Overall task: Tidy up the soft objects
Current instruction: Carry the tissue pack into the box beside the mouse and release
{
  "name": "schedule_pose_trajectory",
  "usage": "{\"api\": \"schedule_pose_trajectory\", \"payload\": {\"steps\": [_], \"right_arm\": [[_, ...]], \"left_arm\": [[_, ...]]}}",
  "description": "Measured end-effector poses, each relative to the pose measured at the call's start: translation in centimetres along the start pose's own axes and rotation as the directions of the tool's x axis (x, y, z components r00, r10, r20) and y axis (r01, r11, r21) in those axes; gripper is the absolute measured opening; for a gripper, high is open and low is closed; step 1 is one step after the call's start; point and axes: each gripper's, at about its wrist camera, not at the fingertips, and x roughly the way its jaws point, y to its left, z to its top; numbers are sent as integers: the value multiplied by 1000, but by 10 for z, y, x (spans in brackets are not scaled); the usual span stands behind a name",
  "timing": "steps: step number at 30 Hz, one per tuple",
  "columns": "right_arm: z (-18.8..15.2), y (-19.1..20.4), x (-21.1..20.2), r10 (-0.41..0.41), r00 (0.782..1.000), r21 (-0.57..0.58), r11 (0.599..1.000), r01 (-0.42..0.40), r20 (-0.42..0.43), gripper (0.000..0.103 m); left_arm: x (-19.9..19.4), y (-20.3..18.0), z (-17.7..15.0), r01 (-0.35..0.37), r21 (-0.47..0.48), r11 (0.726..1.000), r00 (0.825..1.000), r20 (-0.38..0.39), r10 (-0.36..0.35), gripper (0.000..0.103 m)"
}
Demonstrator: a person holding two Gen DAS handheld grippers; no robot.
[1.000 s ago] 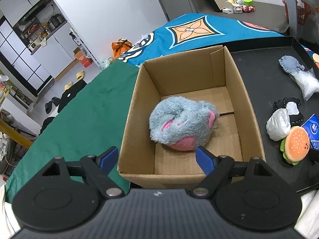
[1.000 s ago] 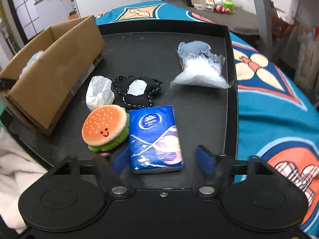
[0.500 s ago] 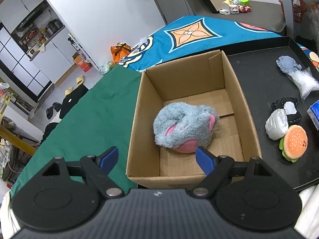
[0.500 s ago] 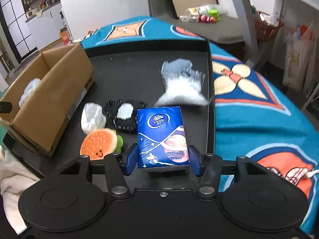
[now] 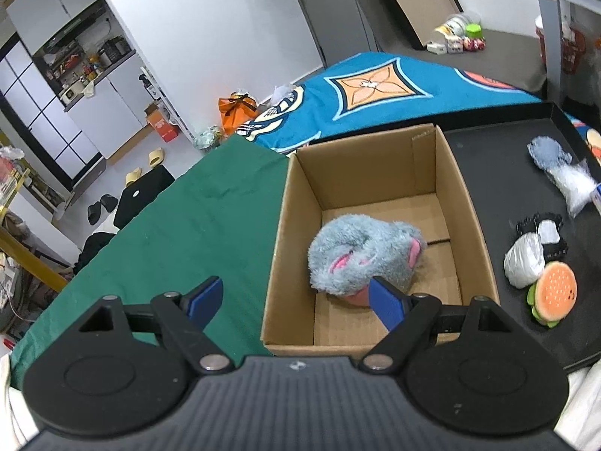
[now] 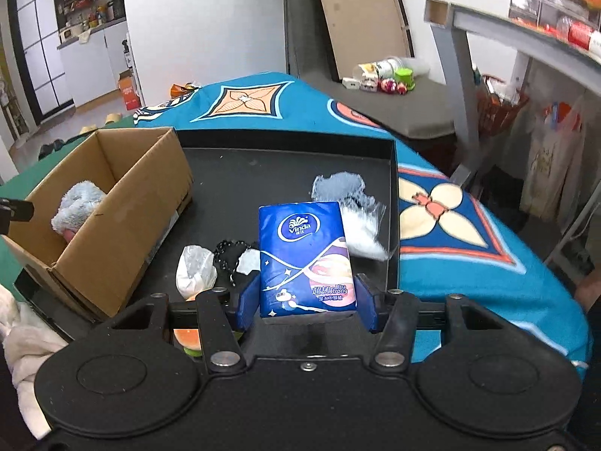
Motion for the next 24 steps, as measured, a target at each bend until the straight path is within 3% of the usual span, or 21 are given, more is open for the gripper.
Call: {"api": "schedule_pose_trajectory", "payload": {"steps": [12,19,24], "right_arm": [[30,18,-11,67,998,44,997,-67,12,52],[44,40,-11,78,997,8,997,-78,9,52],[53,53,-9,77,997,-13,997,-77,8,52]], "left_arm": [[9,15,3,56,-46,997,998,3,-56,83],[18,20,-5,75,-61,995,997,-10,-76,78],[27,25,-12,101,-92,991,994,-29,-104,69]]}}
